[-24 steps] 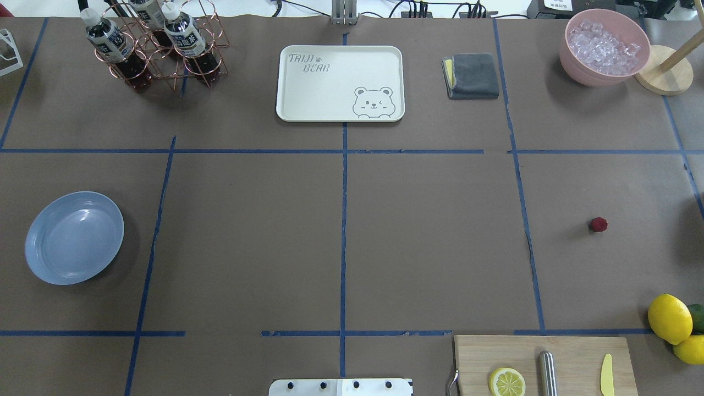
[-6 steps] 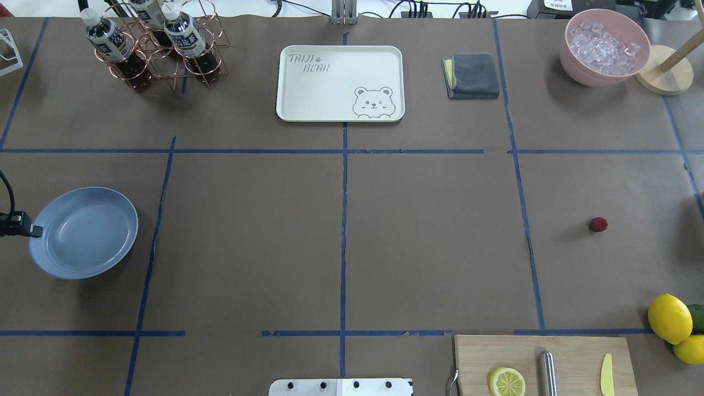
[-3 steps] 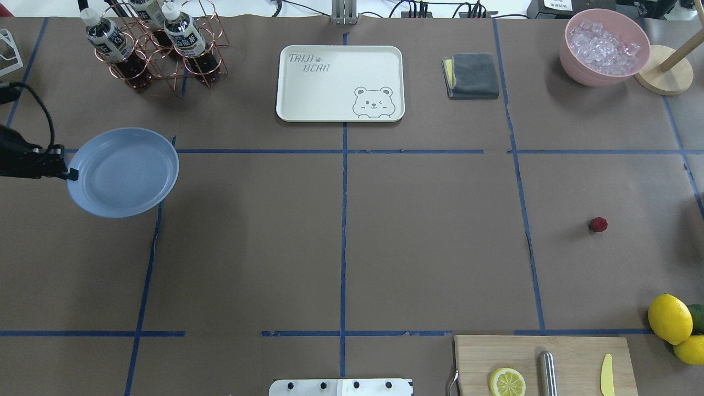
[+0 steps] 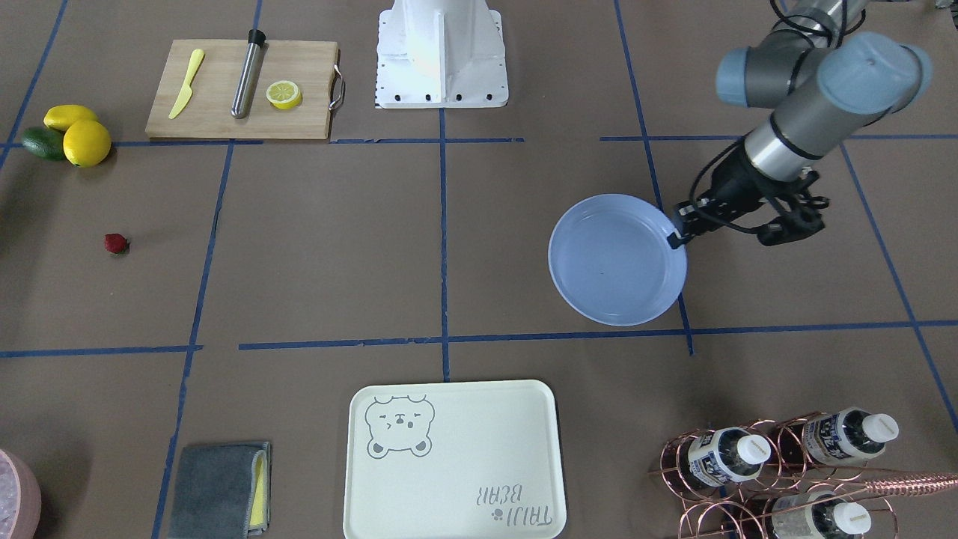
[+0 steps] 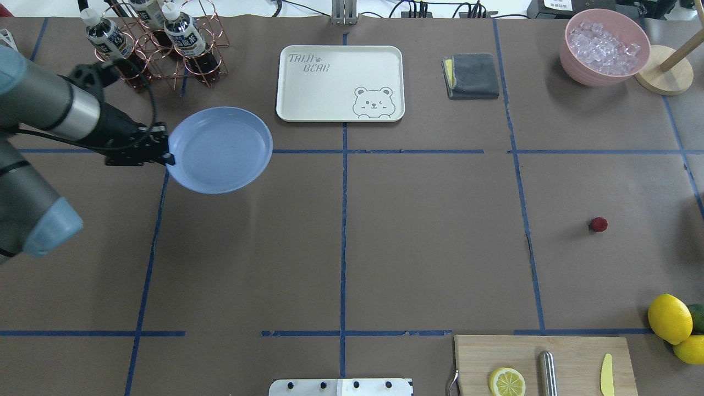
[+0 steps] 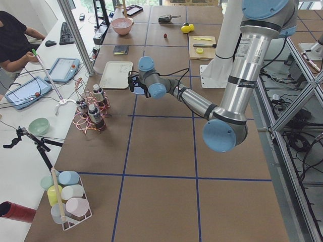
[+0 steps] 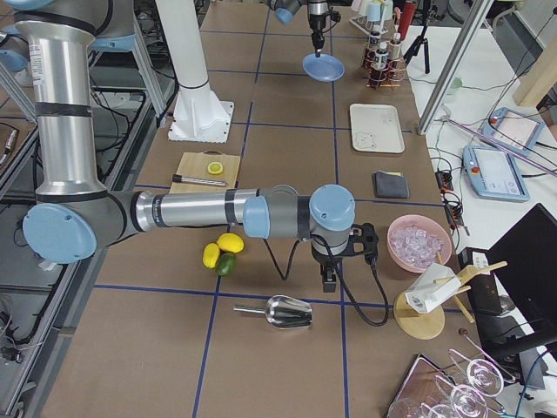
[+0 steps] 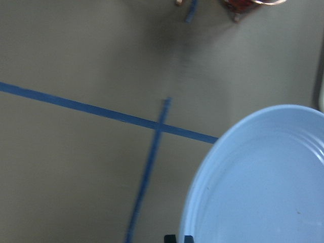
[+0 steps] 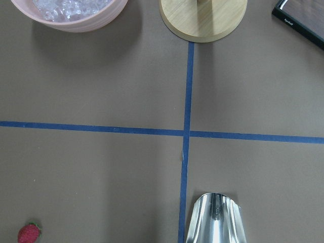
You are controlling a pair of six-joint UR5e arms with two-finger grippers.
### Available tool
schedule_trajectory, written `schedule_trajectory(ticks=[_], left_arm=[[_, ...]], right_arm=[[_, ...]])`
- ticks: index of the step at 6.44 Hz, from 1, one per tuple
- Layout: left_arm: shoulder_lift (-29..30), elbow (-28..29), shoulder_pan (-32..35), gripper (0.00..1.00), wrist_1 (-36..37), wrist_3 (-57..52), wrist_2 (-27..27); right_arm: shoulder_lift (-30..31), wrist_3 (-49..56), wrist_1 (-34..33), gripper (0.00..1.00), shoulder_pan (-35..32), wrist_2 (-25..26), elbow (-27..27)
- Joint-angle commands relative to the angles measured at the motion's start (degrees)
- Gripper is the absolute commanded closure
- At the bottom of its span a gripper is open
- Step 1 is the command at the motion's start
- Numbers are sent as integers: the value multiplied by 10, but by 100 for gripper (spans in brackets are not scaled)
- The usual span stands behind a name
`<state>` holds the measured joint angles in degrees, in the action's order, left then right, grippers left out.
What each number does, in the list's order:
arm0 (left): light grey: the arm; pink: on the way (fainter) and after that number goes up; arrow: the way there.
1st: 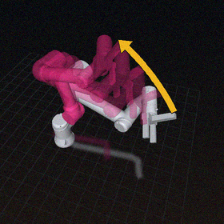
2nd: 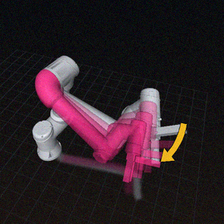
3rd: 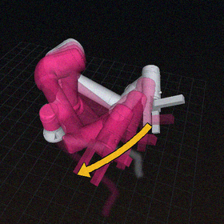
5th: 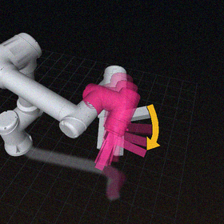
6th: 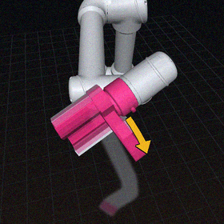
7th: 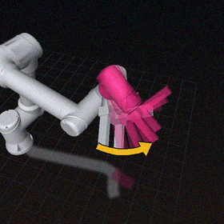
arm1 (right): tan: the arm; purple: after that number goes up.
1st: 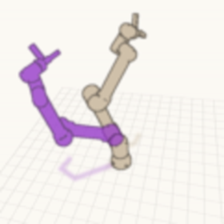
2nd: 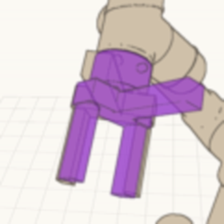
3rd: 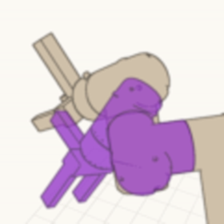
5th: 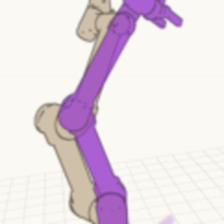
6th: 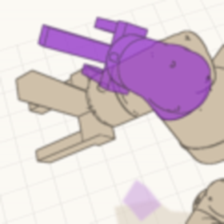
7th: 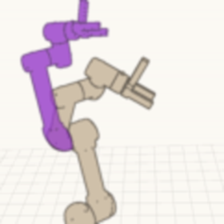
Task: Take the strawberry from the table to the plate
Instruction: 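Lift the blue plate with the left gripper and carry it to table center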
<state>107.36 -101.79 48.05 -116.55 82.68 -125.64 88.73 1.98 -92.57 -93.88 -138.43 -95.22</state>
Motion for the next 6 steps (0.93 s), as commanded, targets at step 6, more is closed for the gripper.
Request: schedule_trajectory(ticks=[6], left_arm=[[117,54,-236,100,-3,222,197]], right_arm=[[1,-1,-1,0,4,-20,5]])
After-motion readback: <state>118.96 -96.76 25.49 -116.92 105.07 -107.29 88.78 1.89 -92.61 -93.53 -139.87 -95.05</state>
